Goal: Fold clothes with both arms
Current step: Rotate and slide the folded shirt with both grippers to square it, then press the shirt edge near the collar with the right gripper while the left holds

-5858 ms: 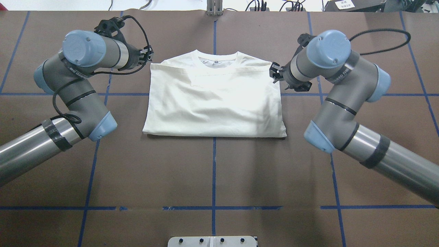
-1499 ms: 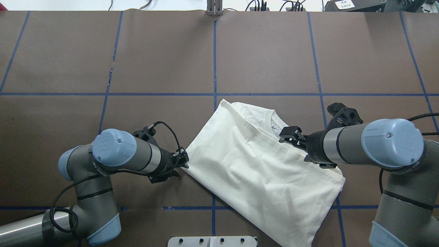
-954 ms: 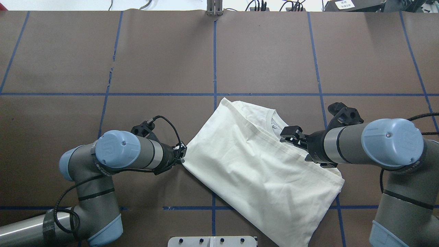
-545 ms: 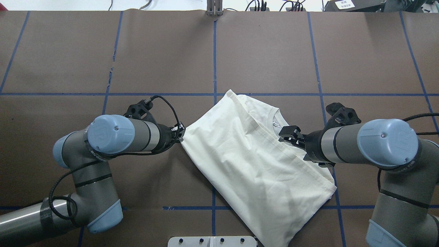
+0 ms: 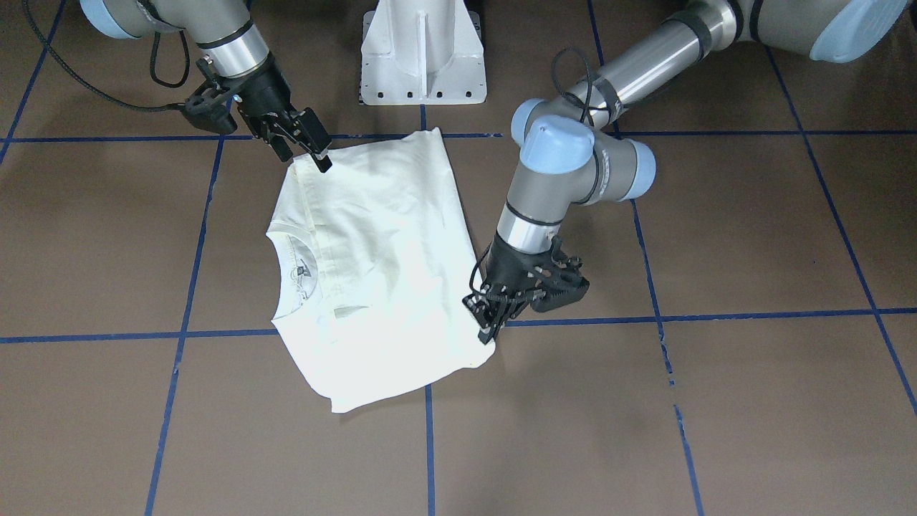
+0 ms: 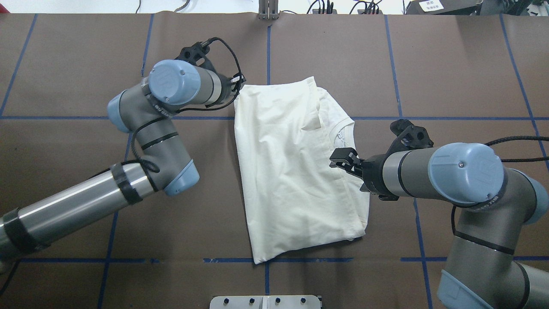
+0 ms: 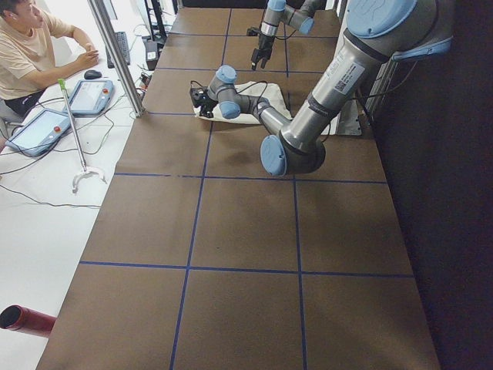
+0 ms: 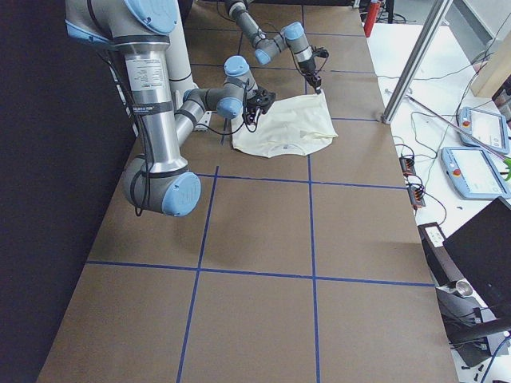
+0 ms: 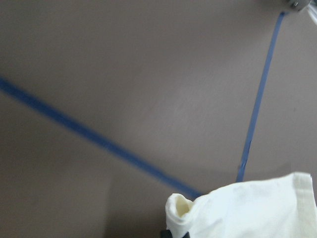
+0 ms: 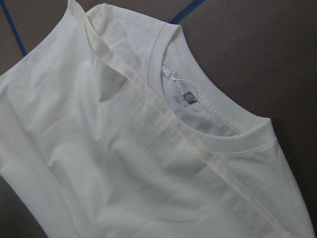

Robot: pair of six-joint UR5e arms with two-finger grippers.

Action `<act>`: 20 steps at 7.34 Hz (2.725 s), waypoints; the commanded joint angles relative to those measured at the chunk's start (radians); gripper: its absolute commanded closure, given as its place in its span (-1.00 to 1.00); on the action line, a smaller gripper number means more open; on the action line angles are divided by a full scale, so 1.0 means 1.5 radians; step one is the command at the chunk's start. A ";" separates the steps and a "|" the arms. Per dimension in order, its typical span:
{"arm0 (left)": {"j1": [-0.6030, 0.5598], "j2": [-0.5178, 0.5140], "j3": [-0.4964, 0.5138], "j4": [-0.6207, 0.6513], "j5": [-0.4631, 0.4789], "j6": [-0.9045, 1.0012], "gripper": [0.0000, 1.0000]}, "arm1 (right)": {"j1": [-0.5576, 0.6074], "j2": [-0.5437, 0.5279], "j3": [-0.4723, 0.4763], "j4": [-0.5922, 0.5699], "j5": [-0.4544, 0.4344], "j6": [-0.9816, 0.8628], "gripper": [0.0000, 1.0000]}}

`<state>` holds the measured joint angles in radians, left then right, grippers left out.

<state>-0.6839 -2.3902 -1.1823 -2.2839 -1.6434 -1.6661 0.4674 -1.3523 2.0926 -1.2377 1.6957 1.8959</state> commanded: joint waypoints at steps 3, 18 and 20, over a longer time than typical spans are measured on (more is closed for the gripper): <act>-0.028 -0.050 0.072 -0.059 -0.041 0.022 0.05 | -0.032 0.041 -0.030 -0.007 -0.051 0.000 -1.00; -0.032 0.043 -0.072 -0.049 -0.085 0.014 -0.01 | -0.140 0.026 -0.087 -0.144 -0.089 0.047 0.97; -0.032 0.044 -0.072 -0.049 -0.085 0.013 -0.01 | -0.141 0.028 -0.084 -0.145 -0.088 0.047 1.00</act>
<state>-0.7317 -2.3250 -1.2900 -2.3578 -1.7696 -1.6448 0.2570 -1.3107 1.9629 -1.4552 1.5618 1.9658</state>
